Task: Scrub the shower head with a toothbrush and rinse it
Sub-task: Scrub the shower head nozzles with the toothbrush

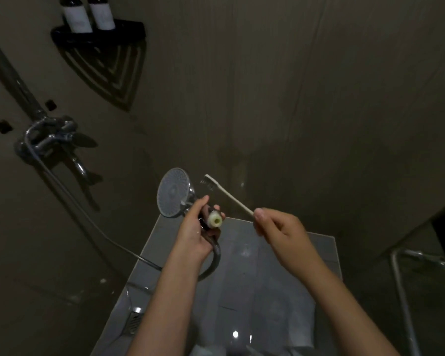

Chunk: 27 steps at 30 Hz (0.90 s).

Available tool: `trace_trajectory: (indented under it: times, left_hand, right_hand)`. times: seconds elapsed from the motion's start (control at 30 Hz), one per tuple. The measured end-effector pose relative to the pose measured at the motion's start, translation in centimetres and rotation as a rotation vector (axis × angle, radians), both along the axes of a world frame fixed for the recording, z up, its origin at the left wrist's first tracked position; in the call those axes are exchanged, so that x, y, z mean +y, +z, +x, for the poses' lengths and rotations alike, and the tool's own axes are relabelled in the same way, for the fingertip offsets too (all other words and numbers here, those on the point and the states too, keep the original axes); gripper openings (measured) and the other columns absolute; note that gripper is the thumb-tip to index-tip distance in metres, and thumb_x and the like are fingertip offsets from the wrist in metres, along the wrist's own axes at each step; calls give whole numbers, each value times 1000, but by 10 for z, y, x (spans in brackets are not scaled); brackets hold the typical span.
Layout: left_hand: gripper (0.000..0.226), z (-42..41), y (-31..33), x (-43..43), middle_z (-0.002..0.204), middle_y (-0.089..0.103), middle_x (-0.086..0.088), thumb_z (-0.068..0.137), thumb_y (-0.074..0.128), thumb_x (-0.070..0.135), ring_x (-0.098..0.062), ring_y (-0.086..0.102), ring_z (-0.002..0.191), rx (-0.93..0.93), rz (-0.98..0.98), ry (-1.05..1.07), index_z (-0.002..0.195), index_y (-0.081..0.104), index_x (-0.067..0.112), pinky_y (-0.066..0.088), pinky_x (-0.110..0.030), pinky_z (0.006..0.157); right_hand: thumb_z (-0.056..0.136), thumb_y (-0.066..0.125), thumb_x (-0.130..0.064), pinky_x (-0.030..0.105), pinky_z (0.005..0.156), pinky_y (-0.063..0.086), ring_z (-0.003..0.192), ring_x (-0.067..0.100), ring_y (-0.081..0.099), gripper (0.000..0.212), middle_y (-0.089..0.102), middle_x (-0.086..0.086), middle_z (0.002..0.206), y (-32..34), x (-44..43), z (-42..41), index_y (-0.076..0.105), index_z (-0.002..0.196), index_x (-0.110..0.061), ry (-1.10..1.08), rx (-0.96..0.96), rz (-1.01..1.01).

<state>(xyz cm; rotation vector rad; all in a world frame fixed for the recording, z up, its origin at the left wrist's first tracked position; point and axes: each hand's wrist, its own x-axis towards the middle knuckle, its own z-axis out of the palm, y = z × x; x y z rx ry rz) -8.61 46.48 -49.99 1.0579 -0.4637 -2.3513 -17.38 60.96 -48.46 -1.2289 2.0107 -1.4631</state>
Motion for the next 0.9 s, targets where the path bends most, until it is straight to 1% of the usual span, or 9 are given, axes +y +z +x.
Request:
trace_trajectory:
  times: [0.13,0.27,0.37,0.47,0.6,0.67,0.73,0.83,0.9]
  left_hand:
    - [27,9,1,-11,63,51,-1,87,59,18,-10,53,45,-50,-56,-32,64,46,18,40,-14,33]
    - [21,17,-1,-19,67,46,-3,89,55,17,-8,52,36,-74,-123,-52,70,47,16,37,-14,31]
    - [21,23,-5,-24,52,54,-3,89,54,18,-8,50,32,-114,-182,-76,69,50,15,36,-12,31]
    - [22,26,-6,-30,42,55,-1,89,53,18,-10,50,31,-122,-210,-97,68,53,13,37,-13,32]
    - [10,34,-11,-43,46,59,-1,88,55,17,-8,55,38,-136,-286,-103,88,61,9,42,-14,37]
    - [20,38,-14,-49,48,59,0,87,56,17,-6,58,44,-146,-329,-105,101,64,6,44,-15,40]
    - [17,41,-17,-55,48,60,1,86,56,16,-7,61,46,-179,-371,-108,94,68,7,45,-16,41]
    - [23,46,-18,-62,47,60,1,83,60,15,-8,61,47,-240,-429,-104,67,77,15,46,-18,44]
    - [23,48,-21,-65,46,58,0,80,63,16,-9,59,47,-267,-462,-99,62,77,19,45,-21,46]
  right_hand:
    - [93,41,-38,26,53,30,52,6,37,41,40,-4,53,3,-17,7,52,59,-18,30,-38,-5]
    - [99,43,-24,12,45,27,43,0,31,40,36,-9,47,9,-34,16,61,65,-14,83,-249,-92]
    - [99,40,-20,10,41,24,39,-1,28,38,35,-10,45,14,-50,21,64,73,-8,115,-362,-114]
    - [100,38,-16,11,39,23,37,0,26,35,34,-10,41,19,-63,24,64,79,-6,150,-384,-121]
    - [101,38,-14,10,38,24,35,0,27,32,36,-9,38,21,-81,31,64,83,-11,182,-395,-123]
    - [101,37,-14,10,38,25,35,-1,28,32,37,-9,38,21,-88,35,63,82,-16,199,-398,-122]
    - [101,36,-14,11,38,25,35,-1,29,32,37,-9,38,21,-96,39,61,82,-16,208,-401,-117]
    - [101,36,-13,12,37,27,35,1,30,31,37,-8,38,20,-106,45,60,82,-14,220,-437,-104]
    - [101,36,-12,14,38,30,36,4,33,30,38,-7,40,19,-111,49,59,82,-13,220,-435,-81]
